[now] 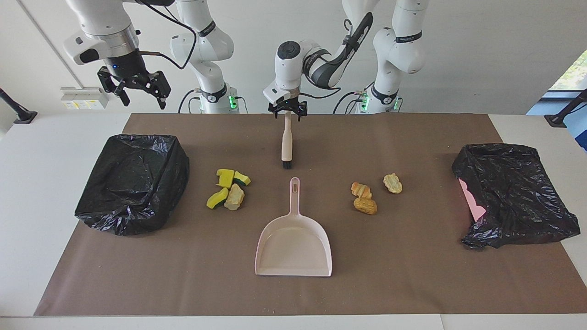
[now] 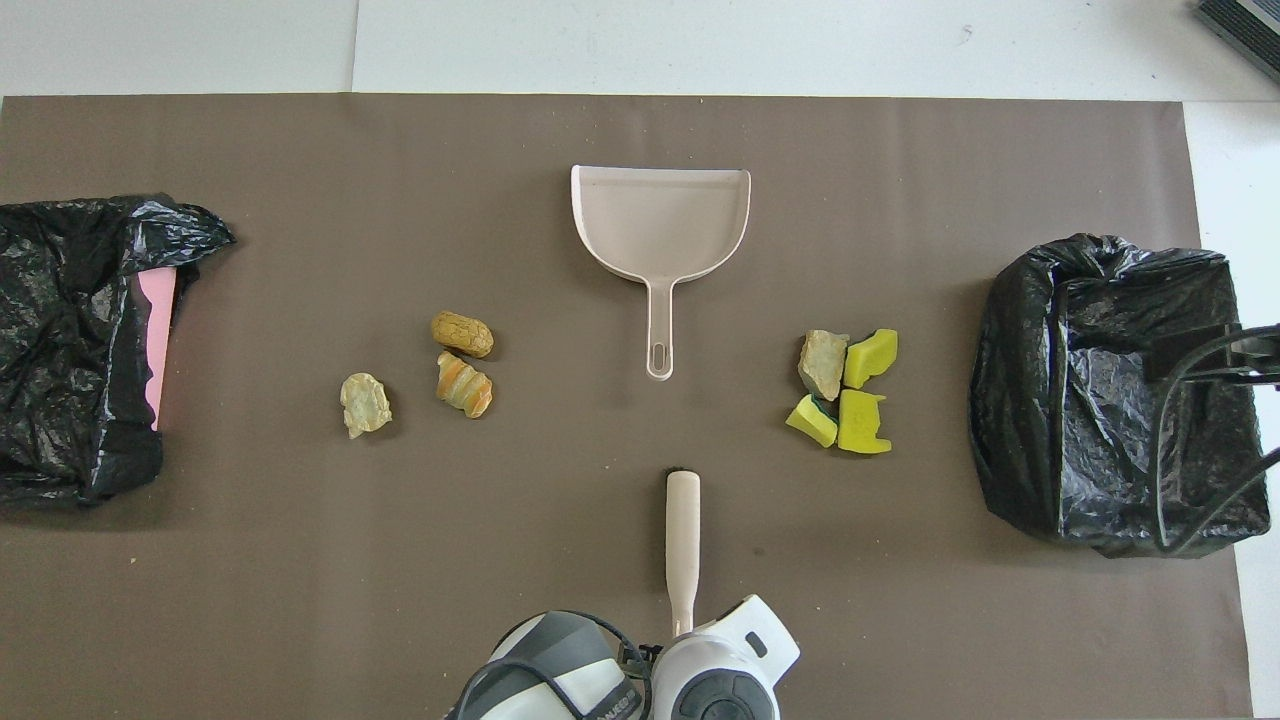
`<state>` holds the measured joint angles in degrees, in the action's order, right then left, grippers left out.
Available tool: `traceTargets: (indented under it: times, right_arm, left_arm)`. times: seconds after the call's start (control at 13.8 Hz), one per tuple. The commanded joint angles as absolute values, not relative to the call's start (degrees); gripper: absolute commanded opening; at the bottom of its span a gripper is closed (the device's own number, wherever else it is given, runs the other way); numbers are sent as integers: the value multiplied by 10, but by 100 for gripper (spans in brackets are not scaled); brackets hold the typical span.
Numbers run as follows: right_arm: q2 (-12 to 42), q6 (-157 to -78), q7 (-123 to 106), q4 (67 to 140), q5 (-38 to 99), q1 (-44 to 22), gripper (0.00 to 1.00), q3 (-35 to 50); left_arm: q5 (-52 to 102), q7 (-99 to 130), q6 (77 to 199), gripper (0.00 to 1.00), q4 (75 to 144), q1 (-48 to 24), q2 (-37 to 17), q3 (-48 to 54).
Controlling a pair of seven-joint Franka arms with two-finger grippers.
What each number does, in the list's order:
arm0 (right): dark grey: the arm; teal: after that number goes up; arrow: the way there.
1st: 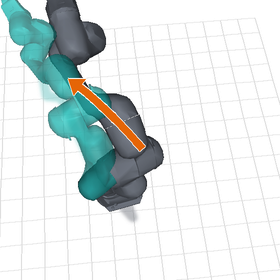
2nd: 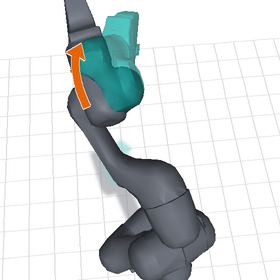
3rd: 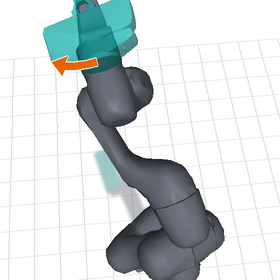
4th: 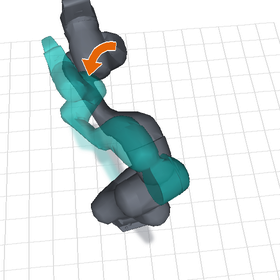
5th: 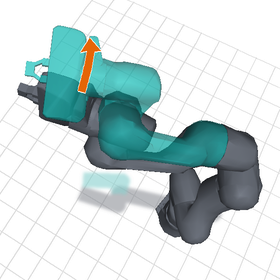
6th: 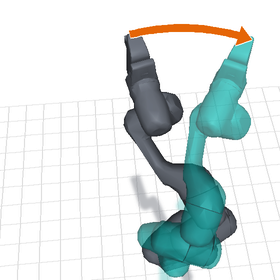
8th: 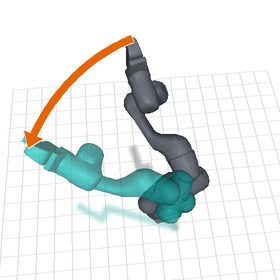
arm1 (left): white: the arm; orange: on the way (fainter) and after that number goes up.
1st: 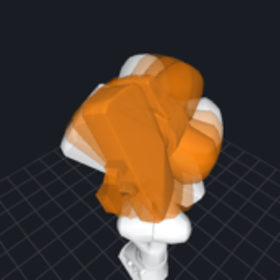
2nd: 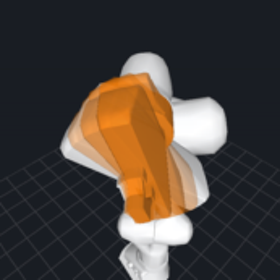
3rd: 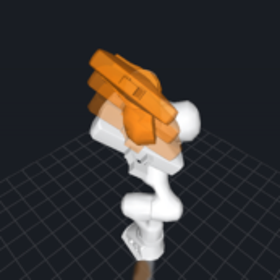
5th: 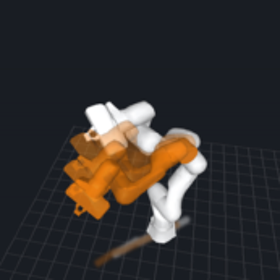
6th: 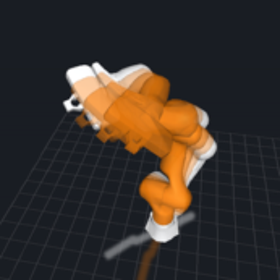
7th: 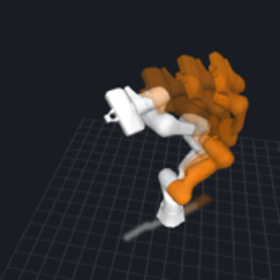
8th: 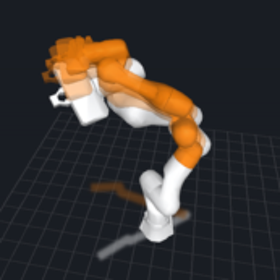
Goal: Sweep and dump trash in bin
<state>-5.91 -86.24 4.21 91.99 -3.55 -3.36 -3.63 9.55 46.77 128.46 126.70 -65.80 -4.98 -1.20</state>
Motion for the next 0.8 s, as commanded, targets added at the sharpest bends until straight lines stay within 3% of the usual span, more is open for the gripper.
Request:
traceTargets:
  times: [0.0, 0.22, 0.29, 0.43, 0.72]
  right_arm:
    - [-66, -861, 27, 926, -25, -26, 100, -36]
    - [-66, -861, 27, 926, -25, -26, 100, -36]
    - [-67, -861, 27, 926, -25, -26, 100, -36]
    - [-66, -861, 27, 926, -25, -26, 100, -36]
    - [-66, -861, 27, 926, -25, -26, 100, -36]
  left_arm:
    - [105, 476, 1288, 100, 1269, -667, -47, -24]
    - [105, 472, 1258, 99, 1266, -659, -29, -25]
    - [105, 470, 1253, 81, 1266, -658, -24, -25]
    - [105, 469, 1252, 54, 1266, -658, -24, -25]
    - [105, 469, 1254, 51, 1270, -658, -21, -25]
